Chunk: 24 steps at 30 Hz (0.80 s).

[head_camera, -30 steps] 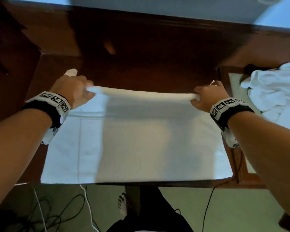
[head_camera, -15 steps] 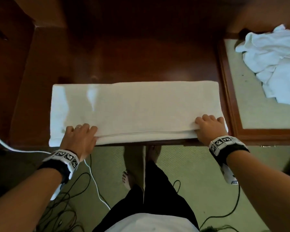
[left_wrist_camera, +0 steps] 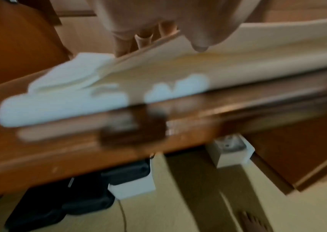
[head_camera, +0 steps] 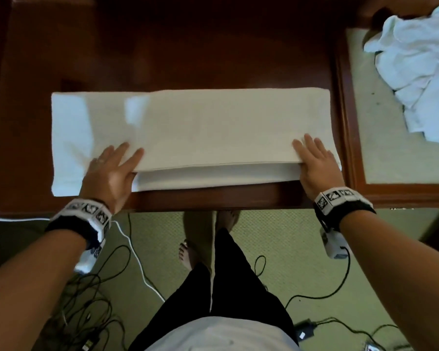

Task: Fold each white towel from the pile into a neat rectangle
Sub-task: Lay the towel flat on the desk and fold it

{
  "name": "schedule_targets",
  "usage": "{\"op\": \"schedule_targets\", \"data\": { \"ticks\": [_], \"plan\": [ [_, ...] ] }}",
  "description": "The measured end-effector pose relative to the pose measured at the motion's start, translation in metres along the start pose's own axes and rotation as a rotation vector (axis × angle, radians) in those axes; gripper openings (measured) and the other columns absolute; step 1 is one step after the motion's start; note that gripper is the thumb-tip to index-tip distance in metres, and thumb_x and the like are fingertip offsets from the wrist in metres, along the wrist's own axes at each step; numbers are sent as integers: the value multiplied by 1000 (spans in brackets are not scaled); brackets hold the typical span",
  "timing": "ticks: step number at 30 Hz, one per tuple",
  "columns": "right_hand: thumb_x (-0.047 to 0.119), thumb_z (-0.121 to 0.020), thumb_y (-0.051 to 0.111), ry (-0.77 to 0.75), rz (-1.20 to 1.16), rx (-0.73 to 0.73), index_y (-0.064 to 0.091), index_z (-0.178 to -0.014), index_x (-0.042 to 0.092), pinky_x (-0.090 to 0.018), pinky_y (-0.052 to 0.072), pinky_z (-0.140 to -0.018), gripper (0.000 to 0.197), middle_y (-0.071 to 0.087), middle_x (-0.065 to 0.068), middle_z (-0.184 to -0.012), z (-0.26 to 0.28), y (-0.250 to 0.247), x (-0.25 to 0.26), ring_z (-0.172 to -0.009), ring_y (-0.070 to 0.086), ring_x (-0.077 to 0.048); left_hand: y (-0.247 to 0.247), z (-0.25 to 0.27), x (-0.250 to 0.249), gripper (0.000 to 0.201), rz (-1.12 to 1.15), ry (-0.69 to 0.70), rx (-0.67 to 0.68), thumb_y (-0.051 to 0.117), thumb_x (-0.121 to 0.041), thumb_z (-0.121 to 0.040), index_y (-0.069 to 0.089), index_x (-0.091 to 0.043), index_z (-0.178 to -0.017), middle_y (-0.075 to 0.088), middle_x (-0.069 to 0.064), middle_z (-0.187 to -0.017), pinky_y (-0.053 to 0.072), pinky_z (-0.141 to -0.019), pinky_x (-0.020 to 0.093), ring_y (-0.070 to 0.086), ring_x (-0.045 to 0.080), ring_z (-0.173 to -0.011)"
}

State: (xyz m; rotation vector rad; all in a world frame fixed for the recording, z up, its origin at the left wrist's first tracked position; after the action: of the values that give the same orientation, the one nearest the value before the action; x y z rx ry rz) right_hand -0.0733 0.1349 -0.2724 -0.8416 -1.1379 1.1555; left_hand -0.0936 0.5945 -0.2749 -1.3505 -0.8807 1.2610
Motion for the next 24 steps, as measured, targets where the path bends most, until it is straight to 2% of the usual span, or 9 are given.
{"op": "schedule_targets", "data": {
  "ticks": [2, 6, 12, 15, 17, 19, 21, 22, 24],
  "plan": [
    [-1, -95, 45, -45, 46, -16, 30, -154, 26, -51, 16, -121, 67, 20, -4, -164, 19, 5, -3, -151, 15, -32, 10, 21, -6, 71, -37, 43, 18, 71, -7, -86, 46, -25, -149, 36, 14, -158, 38, -102, 71, 37, 50, -138],
    [0, -92, 44, -18, 156, 108, 15, -157, 31, -50, 11, -122, 78, 4, -1, -167, 27, 31, -12, -153, 3, -30, 30, 29, -4, 71, -77, 28, 90, 69, -20, -90, 38, -31, -153, 27, 12, -163, 34, -101, 73, 29, 49, -143],
    [8, -100, 41, 20, 148, 44, 23, -154, 28, -52, 11, -122, 61, 9, -7, -166, 23, 24, -17, -152, 6, -35, 27, 32, -5, 67, -105, 24, 68, 66, -23, -92, 38, -31, -153, 25, 11, -164, 31, -102, 73, 27, 48, -145],
    [-2, -93, 44, 50, 131, -10, 32, -151, 22, -54, 18, -121, 65, 17, -11, -164, 23, 15, -28, -151, 12, -38, 29, 32, -8, 65, -105, 9, 84, 62, -24, -93, 37, -31, -154, 24, 10, -164, 31, -103, 73, 26, 47, -146],
    [-8, -86, 47, 84, 146, -19, 33, -151, 20, -56, 23, -119, 72, 21, -11, -163, 29, 11, -39, -150, 16, -38, 25, 32, -9, 63, -86, 16, 56, 62, -23, -93, 41, -27, -152, 28, 11, -163, 33, -103, 69, 30, 47, -144],
    [-8, -83, 50, 126, 228, 37, 25, -155, 20, -55, 17, -121, 82, 16, -8, -165, 39, 16, -46, -151, 10, -34, 21, 35, -7, 59, -51, 42, 22, 62, -21, -94, 45, -20, -150, 35, 13, -159, 39, -102, 65, 38, 46, -139],
    [-5, -82, 51, 153, 292, 11, 26, -154, 17, -55, 10, -122, 79, 15, -9, -165, 40, 14, -38, -152, 7, -33, 14, 37, 2, 54, -31, 50, -1, 53, -25, -94, 48, -12, -147, 42, 18, -154, 45, -96, 62, 45, 45, -132],
    [-4, -81, 51, 132, 292, -18, 31, -151, 14, -55, 9, -121, 74, 18, -12, -164, 37, 13, -23, -152, 8, -35, 11, 39, 12, 56, -40, 31, 5, 48, -27, -93, 49, -9, -145, 44, 20, -152, 46, -93, 62, 47, 46, -130],
    [-6, -80, 51, -32, 262, -57, 40, -143, 11, -56, 12, -120, 67, 25, -17, -160, 26, 20, 23, -150, 16, -38, 4, 40, 37, 55, -90, -40, 33, 52, -26, -93, 49, -7, -145, 45, 22, -149, 45, -92, 62, 46, 45, -129]
  ]
}}
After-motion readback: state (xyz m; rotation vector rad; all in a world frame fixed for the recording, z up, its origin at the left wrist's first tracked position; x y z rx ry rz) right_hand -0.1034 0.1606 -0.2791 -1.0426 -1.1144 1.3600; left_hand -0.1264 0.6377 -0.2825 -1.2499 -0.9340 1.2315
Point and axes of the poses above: each hand's wrist, its own z-axis away from the middle knuckle, its own y-axis out of the palm, x = y × z, the point moved 9 cm from there along -z, towards the middle knuckle
